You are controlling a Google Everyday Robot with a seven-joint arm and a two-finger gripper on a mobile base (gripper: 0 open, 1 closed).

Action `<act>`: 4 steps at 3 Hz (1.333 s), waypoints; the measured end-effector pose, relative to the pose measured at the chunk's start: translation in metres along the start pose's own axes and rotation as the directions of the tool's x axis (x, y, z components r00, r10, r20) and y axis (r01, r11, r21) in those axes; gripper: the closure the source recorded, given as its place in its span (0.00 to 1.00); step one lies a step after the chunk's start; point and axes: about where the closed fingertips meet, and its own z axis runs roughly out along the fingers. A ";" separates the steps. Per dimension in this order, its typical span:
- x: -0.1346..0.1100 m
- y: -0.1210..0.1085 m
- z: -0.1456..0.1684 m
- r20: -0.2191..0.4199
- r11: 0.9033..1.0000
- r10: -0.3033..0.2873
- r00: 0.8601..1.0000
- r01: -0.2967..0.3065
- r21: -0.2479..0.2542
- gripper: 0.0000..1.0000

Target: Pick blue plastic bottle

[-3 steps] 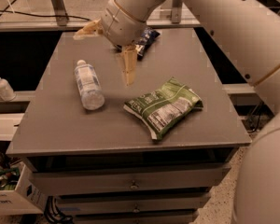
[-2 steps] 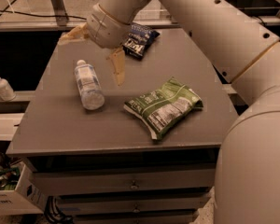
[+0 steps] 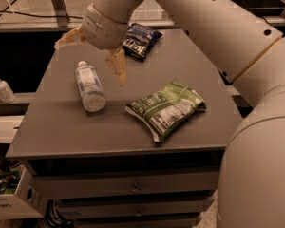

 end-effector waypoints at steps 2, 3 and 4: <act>0.004 -0.003 0.014 -0.154 0.912 -0.388 0.909 0.354 -0.209 0.00; 0.021 -0.007 0.030 -0.164 0.847 -0.501 0.850 0.442 -0.297 0.00; 0.041 -0.012 0.046 -0.167 0.801 -0.559 0.812 0.477 -0.361 0.00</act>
Offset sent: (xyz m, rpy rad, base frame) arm 0.0152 0.0075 -0.0151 -0.3502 -0.4492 0.5025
